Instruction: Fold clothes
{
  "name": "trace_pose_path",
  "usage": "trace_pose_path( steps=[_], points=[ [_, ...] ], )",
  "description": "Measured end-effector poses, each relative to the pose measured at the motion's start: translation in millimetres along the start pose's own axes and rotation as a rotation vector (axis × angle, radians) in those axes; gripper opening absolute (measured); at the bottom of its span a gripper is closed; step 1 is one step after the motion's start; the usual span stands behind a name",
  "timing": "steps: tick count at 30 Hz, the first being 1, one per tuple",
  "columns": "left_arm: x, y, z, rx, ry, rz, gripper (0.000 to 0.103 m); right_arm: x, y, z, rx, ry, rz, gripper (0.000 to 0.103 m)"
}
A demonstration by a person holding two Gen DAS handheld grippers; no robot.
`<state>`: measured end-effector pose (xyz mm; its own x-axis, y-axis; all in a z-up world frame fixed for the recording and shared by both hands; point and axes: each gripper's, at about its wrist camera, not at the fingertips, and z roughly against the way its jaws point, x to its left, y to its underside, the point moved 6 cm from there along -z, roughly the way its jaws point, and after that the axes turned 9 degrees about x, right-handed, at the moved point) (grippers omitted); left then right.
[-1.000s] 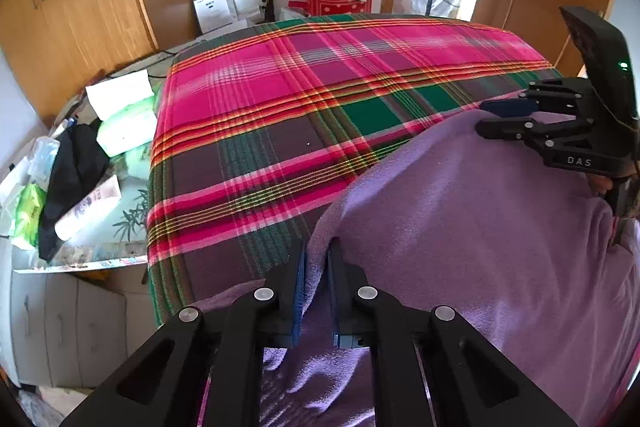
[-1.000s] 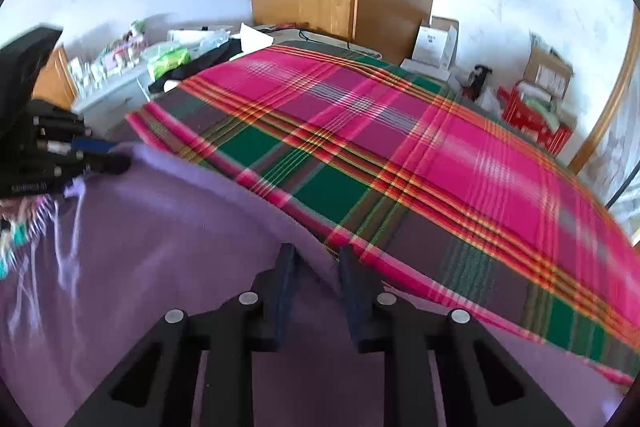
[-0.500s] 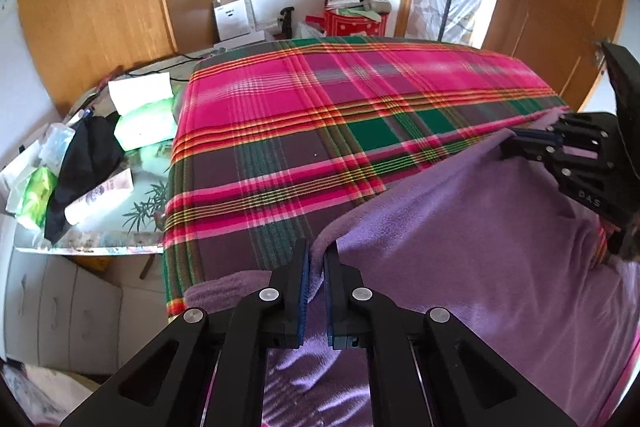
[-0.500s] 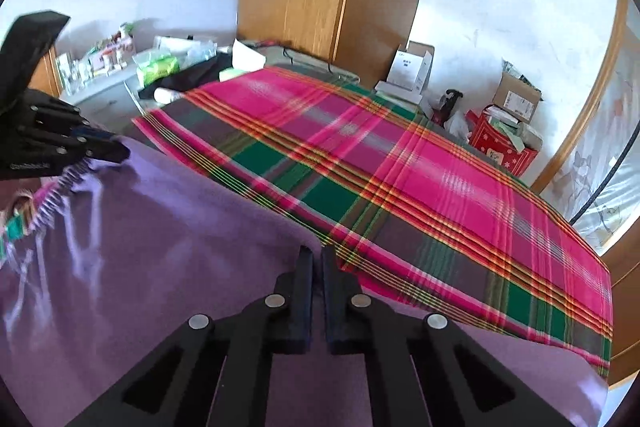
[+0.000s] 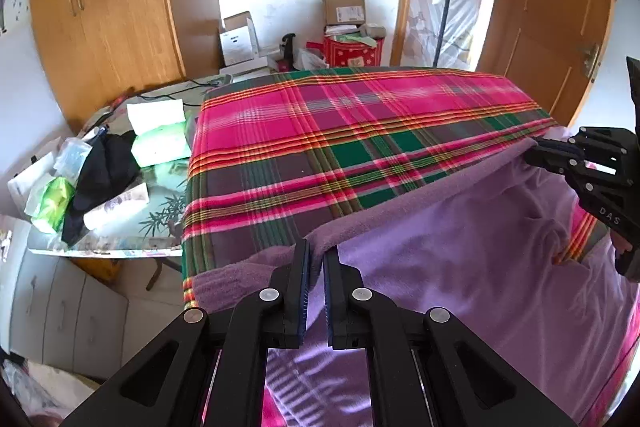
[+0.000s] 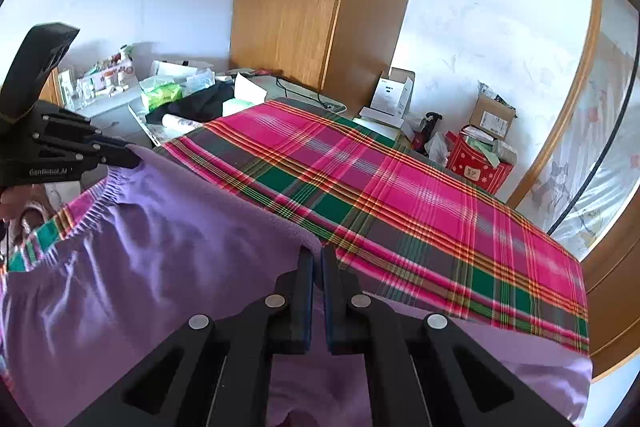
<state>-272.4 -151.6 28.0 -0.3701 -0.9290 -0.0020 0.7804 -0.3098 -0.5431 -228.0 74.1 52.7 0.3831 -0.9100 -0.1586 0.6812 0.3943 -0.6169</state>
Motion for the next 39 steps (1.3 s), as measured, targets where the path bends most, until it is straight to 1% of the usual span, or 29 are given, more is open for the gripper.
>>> trace_pose_path(
  steps=[2,6,12,20,22,34,39],
  points=[
    [-4.4,4.0,6.4,-0.009,-0.025,-0.017,0.007,1.4,2.8,6.9,-0.008,-0.01,-0.023,0.004],
    [-10.5,11.7,19.8,-0.032,-0.041,-0.033,0.007,7.4,9.0,26.2,-0.033,-0.008,-0.042,0.004],
    [-15.9,20.3,42.6,-0.068,-0.034,-0.025,0.007,17.9,19.0,57.8,-0.073,0.003,-0.06,0.004],
    [-24.8,39.3,66.5,-0.095,-0.028,-0.028,0.007,34.4,35.1,91.2,-0.114,0.035,-0.071,0.004],
    [-26.4,44.0,71.9,-0.101,-0.029,-0.028,0.007,39.0,39.0,96.0,-0.123,0.056,-0.055,0.004],
    [-34.2,67.7,95.0,-0.128,-0.022,-0.027,0.007,57.0,57.1,125.3,-0.152,0.051,-0.076,0.004],
    [-39.2,76.0,104.5,-0.136,-0.018,-0.024,0.007,65.4,67.7,136.4,-0.168,0.069,-0.062,0.004]
  ],
)
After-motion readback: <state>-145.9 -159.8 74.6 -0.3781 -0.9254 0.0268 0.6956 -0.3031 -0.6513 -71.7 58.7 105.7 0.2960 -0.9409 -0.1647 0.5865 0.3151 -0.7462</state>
